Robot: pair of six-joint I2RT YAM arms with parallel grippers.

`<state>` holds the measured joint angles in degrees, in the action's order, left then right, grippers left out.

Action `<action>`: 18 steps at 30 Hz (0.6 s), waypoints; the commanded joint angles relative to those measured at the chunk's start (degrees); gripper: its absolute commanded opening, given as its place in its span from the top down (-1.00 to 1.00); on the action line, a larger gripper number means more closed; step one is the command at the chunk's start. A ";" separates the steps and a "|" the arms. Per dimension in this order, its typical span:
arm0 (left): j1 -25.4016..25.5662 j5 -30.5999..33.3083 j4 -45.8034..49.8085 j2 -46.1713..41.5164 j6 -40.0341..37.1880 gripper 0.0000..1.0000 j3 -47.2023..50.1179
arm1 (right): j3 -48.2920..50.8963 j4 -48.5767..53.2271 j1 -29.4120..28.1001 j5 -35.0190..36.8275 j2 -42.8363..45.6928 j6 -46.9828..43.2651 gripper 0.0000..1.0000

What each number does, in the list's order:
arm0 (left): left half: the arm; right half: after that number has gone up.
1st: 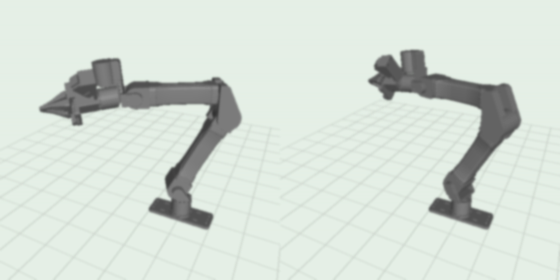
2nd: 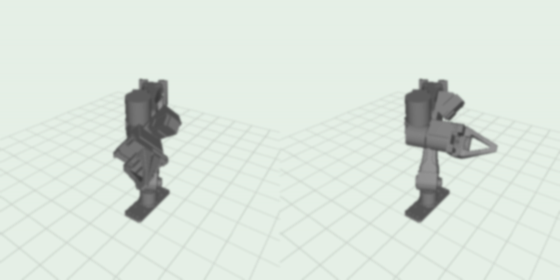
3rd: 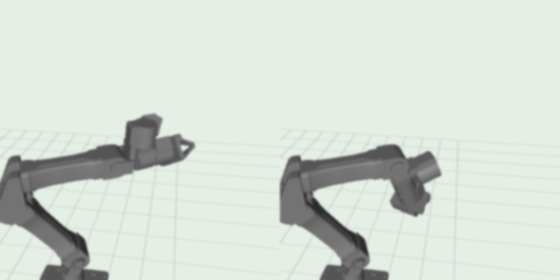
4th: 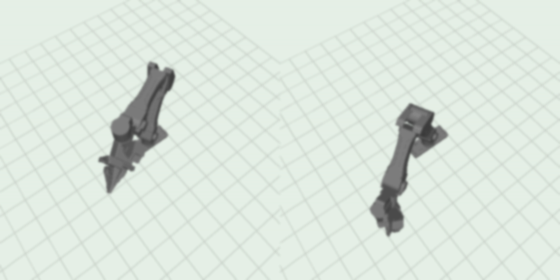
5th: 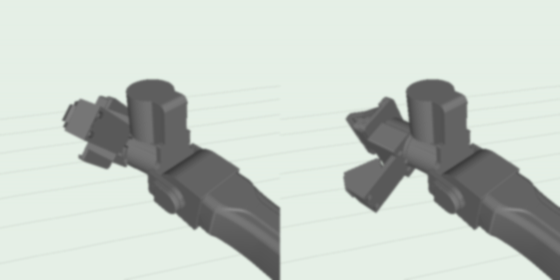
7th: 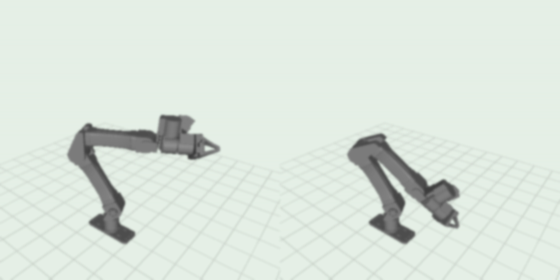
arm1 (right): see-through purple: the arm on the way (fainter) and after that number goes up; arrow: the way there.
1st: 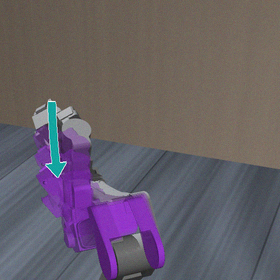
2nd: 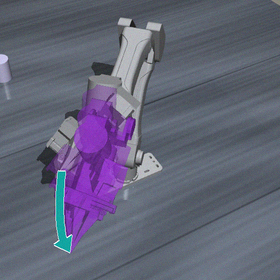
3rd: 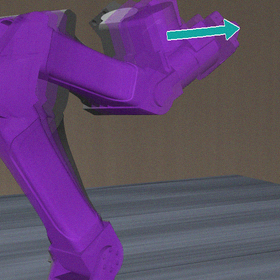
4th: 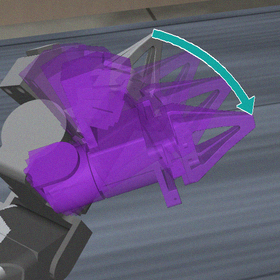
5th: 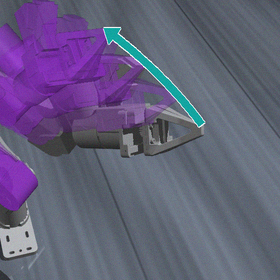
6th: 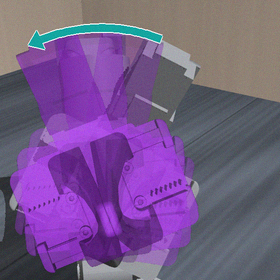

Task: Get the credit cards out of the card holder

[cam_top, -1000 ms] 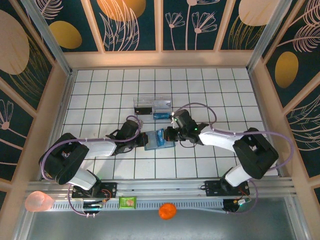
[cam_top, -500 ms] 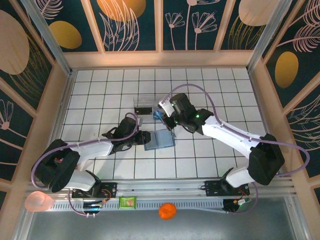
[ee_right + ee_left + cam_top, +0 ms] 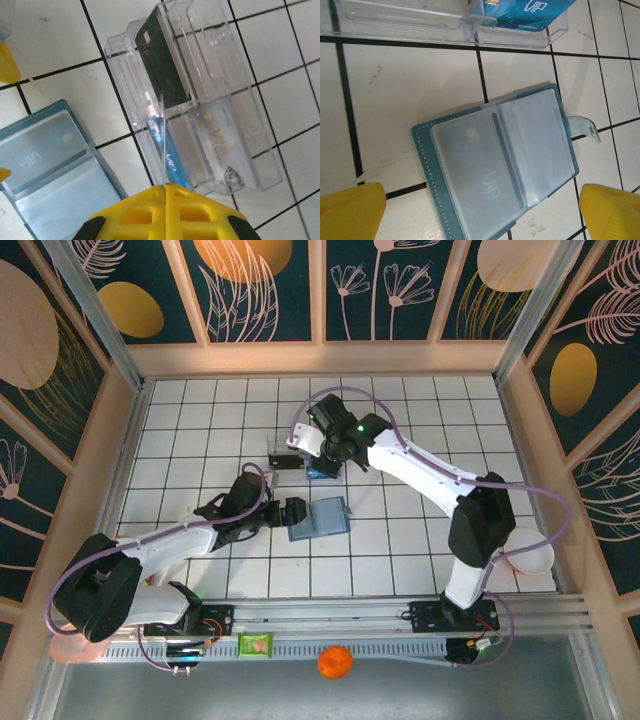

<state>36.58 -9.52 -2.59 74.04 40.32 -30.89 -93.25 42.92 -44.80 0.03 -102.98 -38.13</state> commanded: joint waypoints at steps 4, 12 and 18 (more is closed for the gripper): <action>-1.51 3.06 6.02 -2.00 0.47 -0.97 -1.11 | -11.45 13.39 1.00 0.44 -7.29 -9.18 1.00; -3.80 3.02 8.15 -2.70 0.69 -0.97 -1.40 | -11.51 12.75 1.54 -0.74 -9.22 -12.65 1.00; -4.24 3.37 9.62 -1.59 0.60 -0.97 -2.22 | -7.25 9.90 1.33 0.67 -9.12 -14.32 1.00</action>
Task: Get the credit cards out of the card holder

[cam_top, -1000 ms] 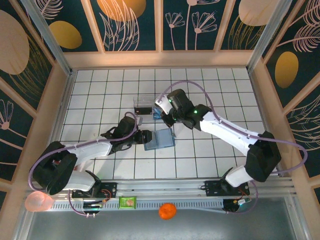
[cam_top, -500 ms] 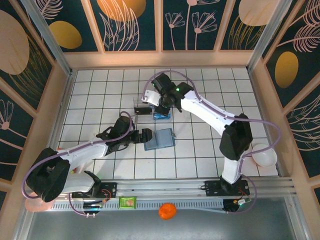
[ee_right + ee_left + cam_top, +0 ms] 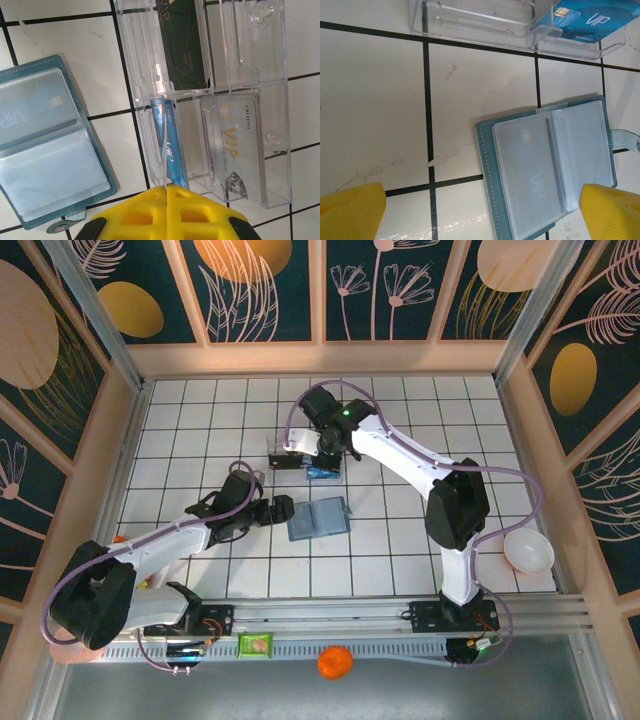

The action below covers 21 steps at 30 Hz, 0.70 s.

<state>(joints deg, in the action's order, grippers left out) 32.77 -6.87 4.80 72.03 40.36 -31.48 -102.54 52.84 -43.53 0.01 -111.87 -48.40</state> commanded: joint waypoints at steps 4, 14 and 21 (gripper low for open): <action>-0.62 0.80 2.53 1.16 0.71 -0.97 -1.99 | 4.50 -2.72 0.09 2.72 -0.44 -5.09 1.00; -0.74 0.83 3.55 1.89 1.03 -0.97 -2.75 | 6.86 -7.52 -0.23 3.77 -0.45 -7.05 1.00; -0.69 1.16 3.99 1.53 1.17 -0.97 -2.44 | 6.83 -8.80 -0.24 4.78 -2.37 -7.58 1.00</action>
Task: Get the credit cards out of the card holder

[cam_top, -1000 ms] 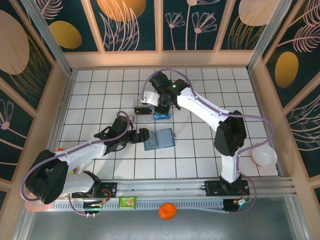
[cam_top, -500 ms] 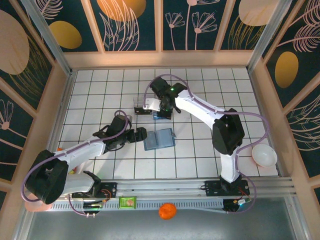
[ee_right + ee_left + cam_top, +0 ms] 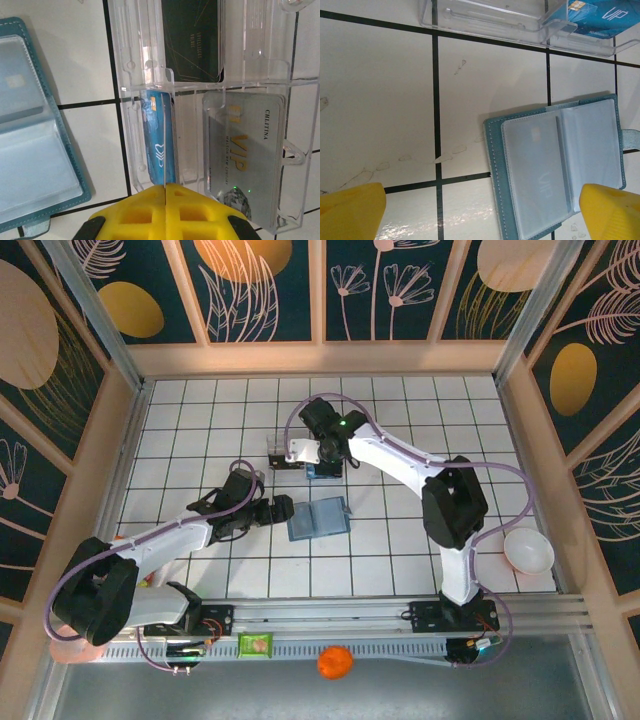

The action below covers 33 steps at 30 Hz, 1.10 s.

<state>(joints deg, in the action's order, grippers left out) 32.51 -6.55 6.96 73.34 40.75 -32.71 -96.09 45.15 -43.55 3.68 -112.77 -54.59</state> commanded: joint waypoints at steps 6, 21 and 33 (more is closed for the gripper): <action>-0.59 0.85 1.58 0.31 0.83 -0.97 -1.11 | 0.14 -0.78 -0.22 0.32 -2.87 -1.58 1.00; -0.64 0.47 0.38 1.03 0.93 -0.97 -0.42 | 0.29 0.05 -0.04 -1.74 -5.39 -1.27 1.00; -0.61 0.04 -0.46 0.88 1.28 -0.97 0.41 | 0.82 -2.58 -0.21 -0.08 -6.69 0.05 0.71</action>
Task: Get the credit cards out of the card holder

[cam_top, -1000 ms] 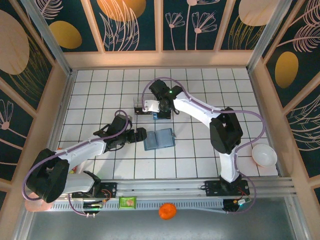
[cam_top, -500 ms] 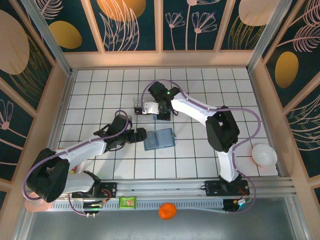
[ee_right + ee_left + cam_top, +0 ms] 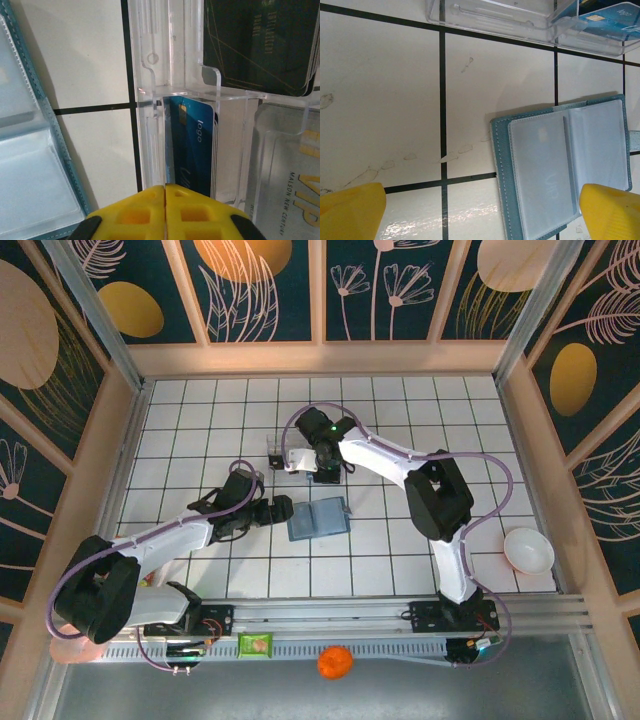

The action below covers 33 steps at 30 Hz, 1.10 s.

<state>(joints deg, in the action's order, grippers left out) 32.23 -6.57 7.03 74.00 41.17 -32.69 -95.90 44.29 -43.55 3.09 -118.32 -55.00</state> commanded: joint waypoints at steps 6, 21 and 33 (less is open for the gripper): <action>-0.37 -0.13 -0.87 0.07 1.10 -0.97 0.78 | 0.45 -4.30 -0.09 -0.05 0.91 1.52 0.49; -0.35 2.85 -3.60 -2.58 2.36 -0.97 1.48 | 8.52 -23.99 0.57 -6.17 16.07 20.35 0.36; -0.33 7.97 -4.52 -4.01 1.81 -0.97 3.06 | 28.97 -32.15 -2.59 -3.07 24.13 61.06 0.99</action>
<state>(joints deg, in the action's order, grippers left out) 32.23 0.12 3.75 71.22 42.72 -30.96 -70.74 11.77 -45.52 -1.17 -95.72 -5.39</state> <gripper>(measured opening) 0.986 0.044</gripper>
